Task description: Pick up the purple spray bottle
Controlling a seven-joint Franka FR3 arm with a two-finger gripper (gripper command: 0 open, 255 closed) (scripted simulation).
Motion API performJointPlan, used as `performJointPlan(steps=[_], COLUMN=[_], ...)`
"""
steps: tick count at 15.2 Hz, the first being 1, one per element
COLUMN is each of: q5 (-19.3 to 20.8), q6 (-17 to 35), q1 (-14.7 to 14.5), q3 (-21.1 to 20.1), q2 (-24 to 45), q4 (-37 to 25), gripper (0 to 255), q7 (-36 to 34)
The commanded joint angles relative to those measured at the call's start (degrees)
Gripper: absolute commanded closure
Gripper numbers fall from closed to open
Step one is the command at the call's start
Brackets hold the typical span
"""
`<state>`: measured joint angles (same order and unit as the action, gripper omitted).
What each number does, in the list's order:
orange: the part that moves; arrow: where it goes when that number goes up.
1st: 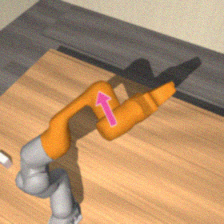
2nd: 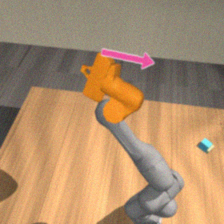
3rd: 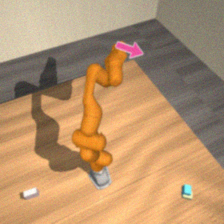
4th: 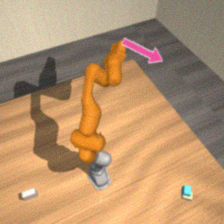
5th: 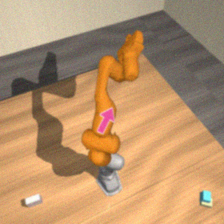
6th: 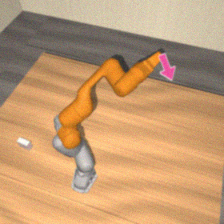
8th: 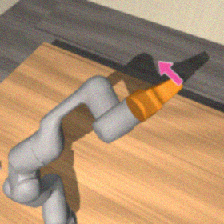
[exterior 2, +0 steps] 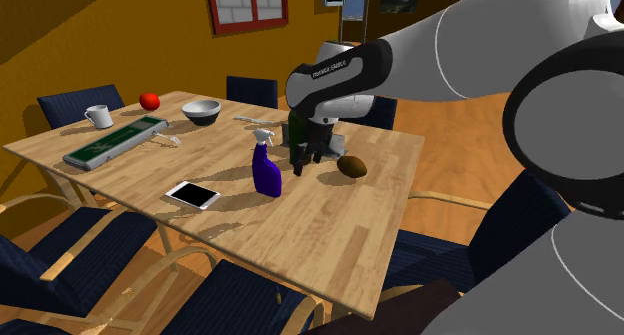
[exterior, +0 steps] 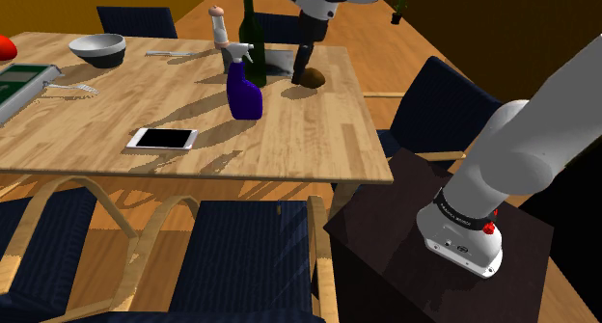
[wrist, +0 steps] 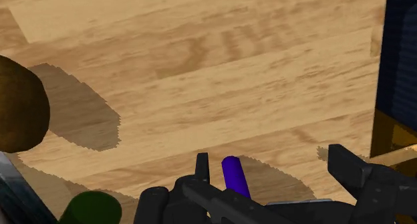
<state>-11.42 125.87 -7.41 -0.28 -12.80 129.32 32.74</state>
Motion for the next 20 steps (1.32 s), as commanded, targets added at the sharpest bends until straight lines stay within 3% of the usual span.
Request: performJointPlan(steps=[1,9,18,19,20], q5=[-1.22,-6.24,-7.85,-7.83,-7.82], q6=[2.69,10.06,15.23,15.24,15.24], q1=[-0.86,-2.87,-2.91,-2.94,-2.95], q3=[-0.09,-1.34,-1.68,-1.7,-1.71], q2=[3.88,17.55,20.09,19.98,19.99], q4=[-2.7,-13.74,-10.95,-10.85,-10.86], gripper=[0,0,0,255,255], q7=[2.7,13.11,15.12,15.06,15.04])
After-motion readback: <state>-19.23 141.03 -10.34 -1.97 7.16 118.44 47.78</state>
